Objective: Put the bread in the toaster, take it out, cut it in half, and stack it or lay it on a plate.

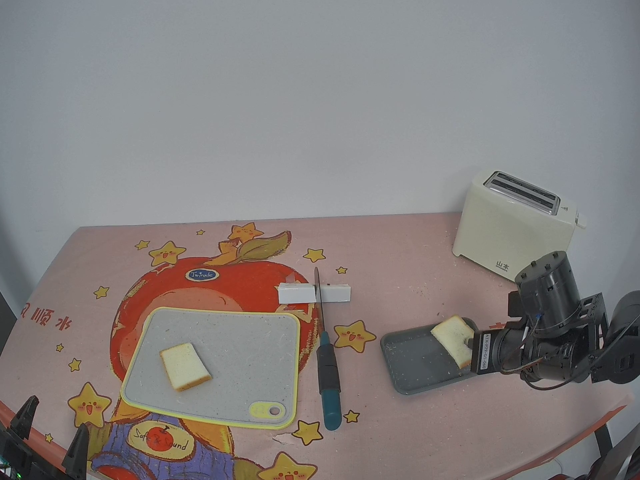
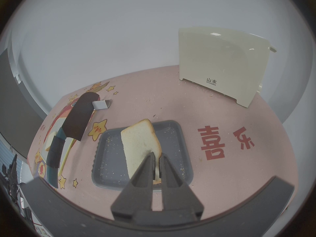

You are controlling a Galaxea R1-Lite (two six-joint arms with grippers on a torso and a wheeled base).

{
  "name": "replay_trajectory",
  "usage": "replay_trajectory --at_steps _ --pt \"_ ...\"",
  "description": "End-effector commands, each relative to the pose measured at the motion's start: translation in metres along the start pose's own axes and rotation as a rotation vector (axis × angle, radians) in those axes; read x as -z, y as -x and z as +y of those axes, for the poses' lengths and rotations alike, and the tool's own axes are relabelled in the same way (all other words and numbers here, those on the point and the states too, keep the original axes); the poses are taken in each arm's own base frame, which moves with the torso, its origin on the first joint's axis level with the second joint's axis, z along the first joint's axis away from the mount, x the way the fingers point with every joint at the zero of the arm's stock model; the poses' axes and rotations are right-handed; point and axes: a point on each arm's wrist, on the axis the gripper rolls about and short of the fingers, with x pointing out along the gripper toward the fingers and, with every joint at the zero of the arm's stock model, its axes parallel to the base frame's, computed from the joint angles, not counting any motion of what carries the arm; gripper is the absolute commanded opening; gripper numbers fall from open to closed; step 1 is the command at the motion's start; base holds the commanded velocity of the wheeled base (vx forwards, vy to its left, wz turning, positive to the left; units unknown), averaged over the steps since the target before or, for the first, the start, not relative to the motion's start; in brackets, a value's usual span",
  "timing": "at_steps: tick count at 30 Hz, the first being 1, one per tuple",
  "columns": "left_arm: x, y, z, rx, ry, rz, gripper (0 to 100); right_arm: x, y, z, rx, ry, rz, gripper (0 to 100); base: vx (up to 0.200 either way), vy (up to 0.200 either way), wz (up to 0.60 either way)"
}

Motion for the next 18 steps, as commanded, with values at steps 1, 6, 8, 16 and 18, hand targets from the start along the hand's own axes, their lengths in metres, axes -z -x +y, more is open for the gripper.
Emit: replay_trajectory --at_steps 1,6,8,16,18 --pt "0.0048 -0.0013 0.0001 -0.001 0.0 0.018 100 0.0026 -0.0038 0.0016 0.004 0.009 0.016 0 0.0 0.0 0.0" --pt "0.0048 -0.0013 0.0 0.0 0.0 0.018 100 0.0055 -0.0071 0.0012 0.012 0.017 0.031 0 0.0 0.0 0.0" --pt "0.0048 -0.0013 0.0 -0.001 0.0 0.018 100 0.0073 -0.0112 0.0017 0.022 0.022 0.044 0 0.0 0.0 0.0" --pt "0.0048 -0.0013 0.0 -0.001 0.0 0.018 100 0.0081 -0.0116 0.0019 0.02 0.026 0.048 0 0.0 0.0 0.0" --pt "0.0048 -0.0013 0.0 0.0 0.0 0.018 100 0.0075 -0.0116 0.0018 0.02 0.024 0.047 0 0.0 0.0 0.0"
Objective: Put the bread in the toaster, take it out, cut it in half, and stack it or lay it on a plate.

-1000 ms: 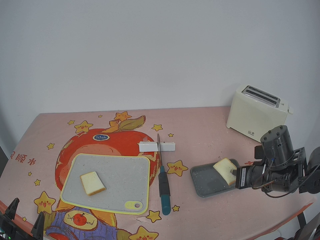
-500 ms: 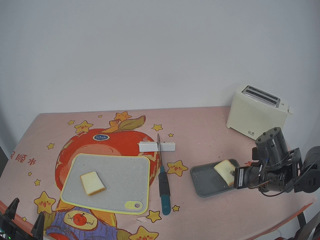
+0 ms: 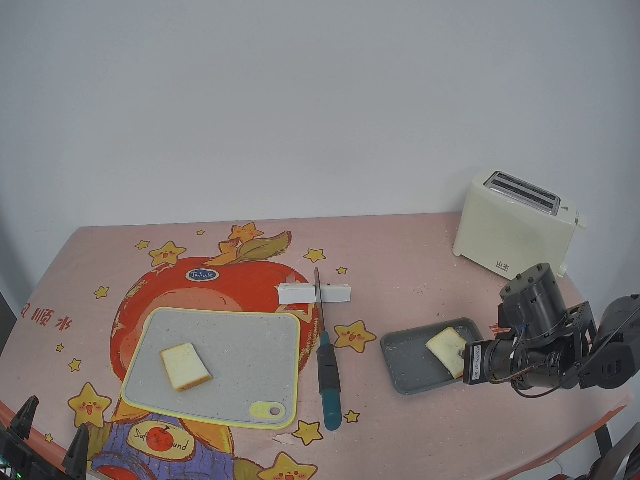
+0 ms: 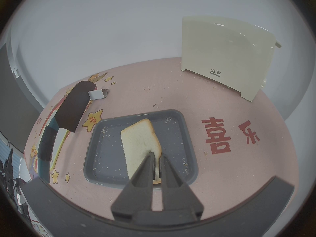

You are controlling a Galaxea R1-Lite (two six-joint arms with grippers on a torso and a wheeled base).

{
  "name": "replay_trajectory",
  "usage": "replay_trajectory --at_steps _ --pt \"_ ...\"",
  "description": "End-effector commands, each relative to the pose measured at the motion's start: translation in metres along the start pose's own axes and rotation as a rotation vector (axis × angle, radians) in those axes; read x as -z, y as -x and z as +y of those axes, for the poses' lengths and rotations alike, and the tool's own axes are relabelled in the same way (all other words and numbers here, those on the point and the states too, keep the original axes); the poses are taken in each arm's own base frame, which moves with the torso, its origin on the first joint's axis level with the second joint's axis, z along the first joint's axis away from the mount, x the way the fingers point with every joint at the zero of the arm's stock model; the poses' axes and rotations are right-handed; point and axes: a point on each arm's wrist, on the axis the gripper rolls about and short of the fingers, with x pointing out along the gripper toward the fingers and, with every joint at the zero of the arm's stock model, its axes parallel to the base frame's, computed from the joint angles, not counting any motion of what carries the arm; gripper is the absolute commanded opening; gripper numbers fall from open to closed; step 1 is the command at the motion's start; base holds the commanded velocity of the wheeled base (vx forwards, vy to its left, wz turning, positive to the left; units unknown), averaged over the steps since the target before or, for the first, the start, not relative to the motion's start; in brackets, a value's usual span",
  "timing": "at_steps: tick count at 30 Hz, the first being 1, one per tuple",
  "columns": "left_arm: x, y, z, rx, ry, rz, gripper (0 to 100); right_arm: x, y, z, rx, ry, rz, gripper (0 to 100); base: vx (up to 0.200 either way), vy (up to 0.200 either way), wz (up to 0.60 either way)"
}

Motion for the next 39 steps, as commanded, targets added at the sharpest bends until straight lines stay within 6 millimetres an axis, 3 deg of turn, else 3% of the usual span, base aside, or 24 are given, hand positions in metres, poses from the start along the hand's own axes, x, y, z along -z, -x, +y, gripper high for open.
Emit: replay_trajectory --at_steps 1,11,12,39 --pt "0.005 -0.001 0.0 0.0 0.0 0.018 100 0.0 -0.001 0.0 0.0 0.0 0.001 0 0.0 0.0 0.0" --pt "0.005 -0.001 0.0 -0.001 0.0 0.018 100 0.001 0.001 0.001 -0.006 0.005 -0.001 0 0.0 0.0 0.0" --pt "0.005 -0.001 0.0 -0.001 0.0 0.018 100 0.001 0.001 0.001 -0.006 0.005 -0.001 100 0.0 0.0 0.0" --pt "0.005 -0.001 0.0 0.0 0.0 0.018 100 0.002 0.01 0.006 -0.015 0.02 -0.035 100 0.0 0.0 0.0"
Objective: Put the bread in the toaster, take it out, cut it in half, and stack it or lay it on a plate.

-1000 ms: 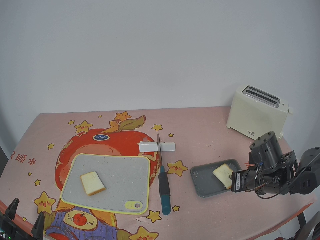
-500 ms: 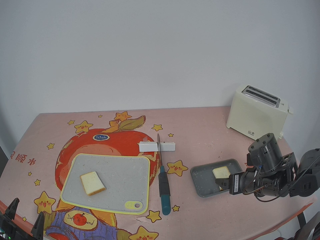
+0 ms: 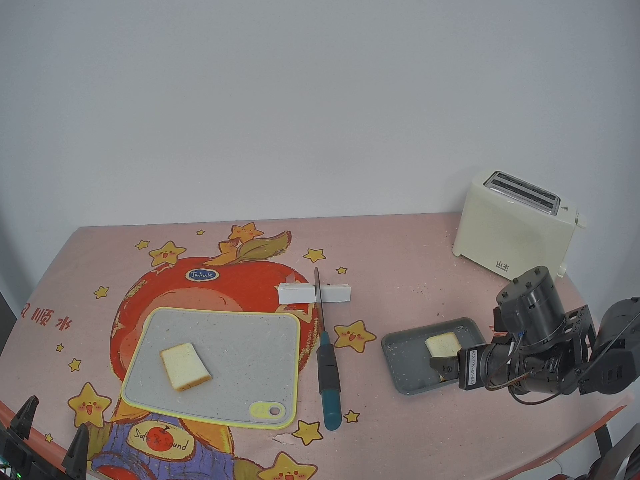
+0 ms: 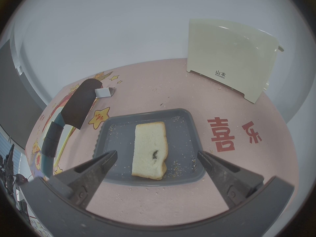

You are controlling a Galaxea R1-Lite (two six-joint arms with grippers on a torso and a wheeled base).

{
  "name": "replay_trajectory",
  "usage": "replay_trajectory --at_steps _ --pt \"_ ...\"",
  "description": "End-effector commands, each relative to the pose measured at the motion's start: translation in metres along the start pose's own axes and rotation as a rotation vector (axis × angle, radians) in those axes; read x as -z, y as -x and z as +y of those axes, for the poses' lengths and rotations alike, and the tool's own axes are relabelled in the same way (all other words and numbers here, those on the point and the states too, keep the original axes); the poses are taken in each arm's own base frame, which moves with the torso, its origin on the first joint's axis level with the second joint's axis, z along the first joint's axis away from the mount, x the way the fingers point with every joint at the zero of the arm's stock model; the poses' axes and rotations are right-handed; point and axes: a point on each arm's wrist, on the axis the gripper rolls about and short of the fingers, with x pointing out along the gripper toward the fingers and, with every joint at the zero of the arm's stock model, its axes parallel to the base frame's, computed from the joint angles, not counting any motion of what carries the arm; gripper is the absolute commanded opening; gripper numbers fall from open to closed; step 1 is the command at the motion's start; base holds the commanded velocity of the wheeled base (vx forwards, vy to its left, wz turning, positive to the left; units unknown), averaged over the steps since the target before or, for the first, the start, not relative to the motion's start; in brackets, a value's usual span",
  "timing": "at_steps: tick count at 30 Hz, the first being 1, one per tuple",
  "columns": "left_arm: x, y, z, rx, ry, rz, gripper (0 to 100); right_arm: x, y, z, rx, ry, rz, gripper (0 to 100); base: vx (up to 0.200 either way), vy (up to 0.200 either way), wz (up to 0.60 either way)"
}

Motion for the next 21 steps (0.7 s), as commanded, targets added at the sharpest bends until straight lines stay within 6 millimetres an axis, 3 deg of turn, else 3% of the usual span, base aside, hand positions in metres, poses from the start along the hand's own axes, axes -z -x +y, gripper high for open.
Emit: replay_trajectory --at_steps 1,6,12,16,21 --pt "0.005 -0.001 0.0 -0.002 0.0 0.018 100 -0.004 0.013 -0.003 0.002 -0.014 -0.053 100 0.0 0.0 0.0" --pt "0.005 -0.001 0.0 0.0 0.0 0.018 100 -0.02 0.065 -0.019 -0.07 -0.052 -0.233 100 0.0 0.0 0.0" --pt "0.005 -0.001 0.0 -0.003 0.0 0.018 100 -0.021 0.107 -0.034 -0.13 0.011 -0.372 100 0.0 0.0 0.0" --pt "0.005 -0.001 0.0 0.0 0.0 0.018 100 -0.017 0.119 -0.04 -0.141 0.064 -0.41 100 0.0 0.0 0.0" --pt "0.005 -0.001 0.0 -0.003 0.0 0.018 100 -0.006 0.113 -0.04 -0.127 0.183 -0.377 100 0.0 0.0 0.0"
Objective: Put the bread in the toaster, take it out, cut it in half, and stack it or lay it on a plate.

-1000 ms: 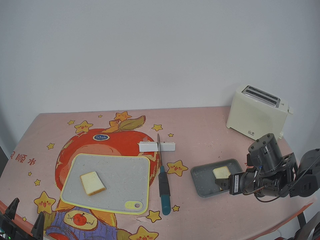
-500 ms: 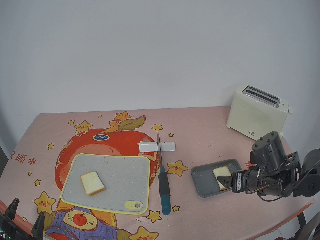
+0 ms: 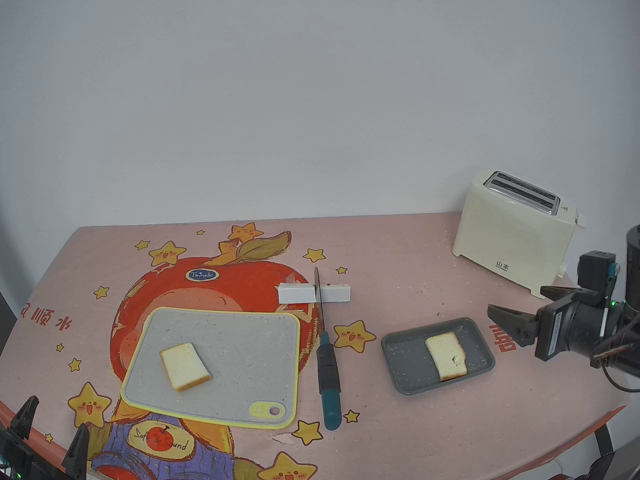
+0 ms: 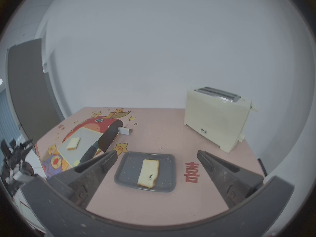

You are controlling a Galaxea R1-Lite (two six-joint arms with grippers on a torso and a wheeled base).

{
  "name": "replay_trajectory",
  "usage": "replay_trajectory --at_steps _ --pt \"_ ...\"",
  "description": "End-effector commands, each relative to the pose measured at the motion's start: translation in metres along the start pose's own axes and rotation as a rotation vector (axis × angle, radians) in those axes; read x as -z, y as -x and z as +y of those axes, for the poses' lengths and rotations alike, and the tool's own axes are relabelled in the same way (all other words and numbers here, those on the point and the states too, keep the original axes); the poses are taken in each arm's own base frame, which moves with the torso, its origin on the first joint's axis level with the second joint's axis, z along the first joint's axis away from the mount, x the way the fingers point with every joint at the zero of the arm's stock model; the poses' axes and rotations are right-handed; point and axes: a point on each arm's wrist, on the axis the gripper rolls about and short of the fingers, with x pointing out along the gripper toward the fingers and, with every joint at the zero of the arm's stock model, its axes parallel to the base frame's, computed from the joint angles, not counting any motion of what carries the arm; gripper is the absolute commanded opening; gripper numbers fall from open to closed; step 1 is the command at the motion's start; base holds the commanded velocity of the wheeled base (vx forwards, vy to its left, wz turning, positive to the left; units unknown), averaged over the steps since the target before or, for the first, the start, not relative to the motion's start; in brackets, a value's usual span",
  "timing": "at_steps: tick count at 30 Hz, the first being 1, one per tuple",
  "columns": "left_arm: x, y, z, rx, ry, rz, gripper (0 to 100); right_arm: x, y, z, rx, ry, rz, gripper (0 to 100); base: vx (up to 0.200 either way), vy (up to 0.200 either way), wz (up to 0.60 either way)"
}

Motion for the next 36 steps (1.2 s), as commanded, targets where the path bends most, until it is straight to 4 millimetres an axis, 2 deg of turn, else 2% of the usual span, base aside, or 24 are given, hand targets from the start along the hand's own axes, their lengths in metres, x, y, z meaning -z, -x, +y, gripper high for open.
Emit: replay_trajectory --at_steps 1,11,19,25,31,36 --pt "0.005 -0.001 0.0 -0.001 0.0 0.018 100 0.006 0.013 -0.002 -0.03 0.026 -0.023 100 0.0 0.0 0.0" --pt "0.005 -0.001 0.0 0.0 0.0 0.018 100 0.01 0.015 -0.001 -0.042 0.043 -0.017 100 0.0 0.0 0.0" --pt "0.005 -0.001 0.0 0.0 -0.005 0.02 100 0.005 0.023 -0.003 -0.055 0.028 -0.055 100 0.0 0.0 0.0" --pt "0.005 -0.001 0.0 -0.003 -0.002 0.02 100 0.01 0.013 0.001 -0.046 0.054 -0.008 100 0.0 0.0 0.0" --pt "0.005 -0.001 0.0 -0.003 0.001 0.018 100 0.01 0.014 0.0 -0.045 0.053 -0.012 100 0.0 0.0 0.0" --pt "0.005 -0.001 0.0 -0.003 0.003 0.018 100 0.011 0.013 0.0 -0.047 0.056 -0.005 100 0.0 0.2 0.0"
